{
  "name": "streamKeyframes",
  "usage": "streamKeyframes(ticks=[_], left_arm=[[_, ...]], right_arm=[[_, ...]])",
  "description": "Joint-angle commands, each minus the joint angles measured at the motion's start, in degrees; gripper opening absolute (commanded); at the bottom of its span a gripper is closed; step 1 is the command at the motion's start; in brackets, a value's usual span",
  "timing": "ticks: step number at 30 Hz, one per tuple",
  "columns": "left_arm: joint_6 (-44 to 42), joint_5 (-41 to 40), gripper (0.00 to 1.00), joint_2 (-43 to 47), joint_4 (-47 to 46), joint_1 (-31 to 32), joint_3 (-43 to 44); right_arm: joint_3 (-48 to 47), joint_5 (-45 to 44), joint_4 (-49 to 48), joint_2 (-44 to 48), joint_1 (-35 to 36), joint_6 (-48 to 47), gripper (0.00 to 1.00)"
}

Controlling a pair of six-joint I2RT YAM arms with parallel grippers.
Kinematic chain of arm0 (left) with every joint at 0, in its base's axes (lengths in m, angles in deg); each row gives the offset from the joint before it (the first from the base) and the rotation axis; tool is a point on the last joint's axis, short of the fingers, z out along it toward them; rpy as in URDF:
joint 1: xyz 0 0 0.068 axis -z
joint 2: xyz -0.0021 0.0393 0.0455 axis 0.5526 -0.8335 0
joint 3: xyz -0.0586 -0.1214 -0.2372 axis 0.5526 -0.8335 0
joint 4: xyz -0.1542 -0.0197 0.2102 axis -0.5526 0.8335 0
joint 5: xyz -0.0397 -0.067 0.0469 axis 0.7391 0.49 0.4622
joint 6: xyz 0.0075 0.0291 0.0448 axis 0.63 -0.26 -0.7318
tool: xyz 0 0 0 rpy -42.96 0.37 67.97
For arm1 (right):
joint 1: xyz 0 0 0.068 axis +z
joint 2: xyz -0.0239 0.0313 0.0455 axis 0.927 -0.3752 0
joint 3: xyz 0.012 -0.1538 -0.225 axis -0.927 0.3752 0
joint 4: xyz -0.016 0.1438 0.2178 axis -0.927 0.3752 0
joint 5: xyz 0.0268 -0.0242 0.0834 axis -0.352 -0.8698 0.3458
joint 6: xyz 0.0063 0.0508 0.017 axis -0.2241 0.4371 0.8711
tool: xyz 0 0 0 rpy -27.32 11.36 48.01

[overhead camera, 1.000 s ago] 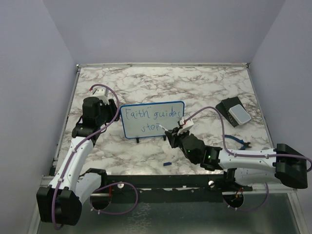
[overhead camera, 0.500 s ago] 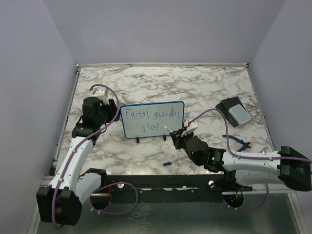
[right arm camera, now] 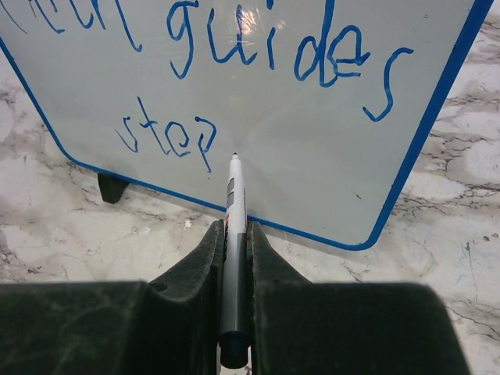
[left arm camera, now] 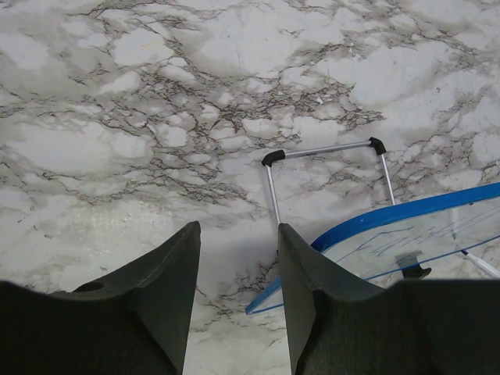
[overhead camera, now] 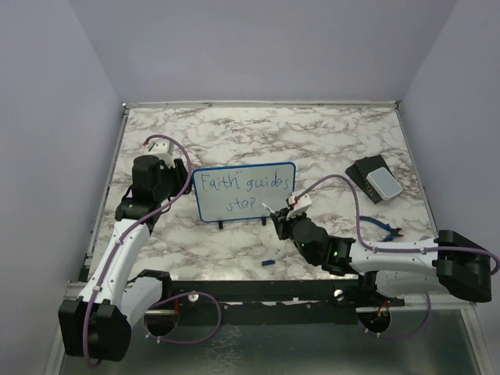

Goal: Write a sentence on the whiteboard

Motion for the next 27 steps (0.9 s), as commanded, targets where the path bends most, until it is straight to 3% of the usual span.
streamKeyframes(ticks=[1,27], left_arm=[[0.0,0.1,0.46,0.4,-0.1,0.3,-0.8],[0.0,0.3,0.46,0.5,-0.1,0.3,-0.9]], right_arm=[[-1.3,-0.7,-2.5,-1.2,-0.2,-0.7,0.01],[-3.3,0.1,-4.2,-6.1,-1.0,-1.3,0.01]])
